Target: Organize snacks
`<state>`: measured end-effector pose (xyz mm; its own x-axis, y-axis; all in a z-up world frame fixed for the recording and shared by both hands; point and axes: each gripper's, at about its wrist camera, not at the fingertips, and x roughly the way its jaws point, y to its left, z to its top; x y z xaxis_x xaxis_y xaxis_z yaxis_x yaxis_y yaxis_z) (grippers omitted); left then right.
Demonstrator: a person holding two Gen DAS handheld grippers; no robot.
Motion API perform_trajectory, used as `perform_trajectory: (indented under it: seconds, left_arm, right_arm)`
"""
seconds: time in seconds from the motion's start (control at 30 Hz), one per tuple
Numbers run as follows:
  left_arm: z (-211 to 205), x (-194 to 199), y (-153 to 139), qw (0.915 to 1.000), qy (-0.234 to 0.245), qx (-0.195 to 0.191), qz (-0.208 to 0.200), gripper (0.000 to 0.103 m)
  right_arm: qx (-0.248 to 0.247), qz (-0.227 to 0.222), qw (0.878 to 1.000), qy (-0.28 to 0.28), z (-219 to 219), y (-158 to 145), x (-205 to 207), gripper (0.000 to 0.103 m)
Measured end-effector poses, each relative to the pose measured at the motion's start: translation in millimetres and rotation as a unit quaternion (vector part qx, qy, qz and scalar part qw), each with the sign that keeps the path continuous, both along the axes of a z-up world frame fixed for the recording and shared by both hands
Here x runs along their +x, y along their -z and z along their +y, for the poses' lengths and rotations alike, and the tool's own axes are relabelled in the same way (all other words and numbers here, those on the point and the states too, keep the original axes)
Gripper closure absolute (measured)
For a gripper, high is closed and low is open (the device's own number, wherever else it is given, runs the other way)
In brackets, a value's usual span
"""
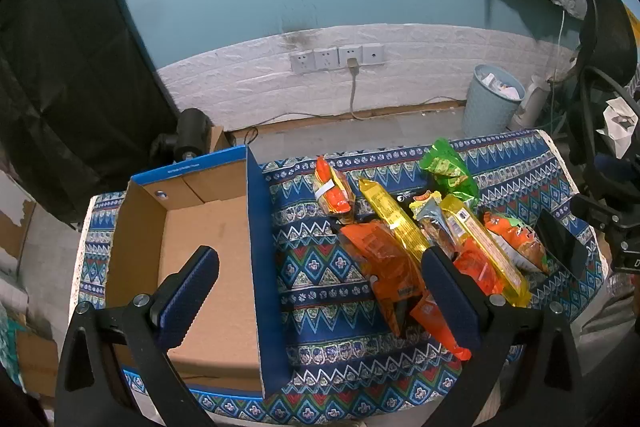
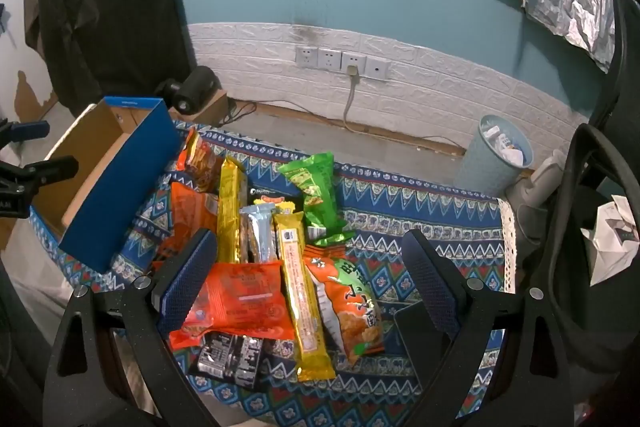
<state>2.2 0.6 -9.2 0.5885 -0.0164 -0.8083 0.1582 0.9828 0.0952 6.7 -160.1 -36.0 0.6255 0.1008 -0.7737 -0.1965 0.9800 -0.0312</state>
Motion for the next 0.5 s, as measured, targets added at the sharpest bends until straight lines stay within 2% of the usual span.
perform_trajectory:
  seconds: [0.5]
  left_arm:
    - [-0.8,0.2,2.4,1.0000,0.003,0.002,0.005,0.001]
  right_arm:
    - [-0.004,0.004,1.000,0.001,0.8,-1.4,-0.3,0.011]
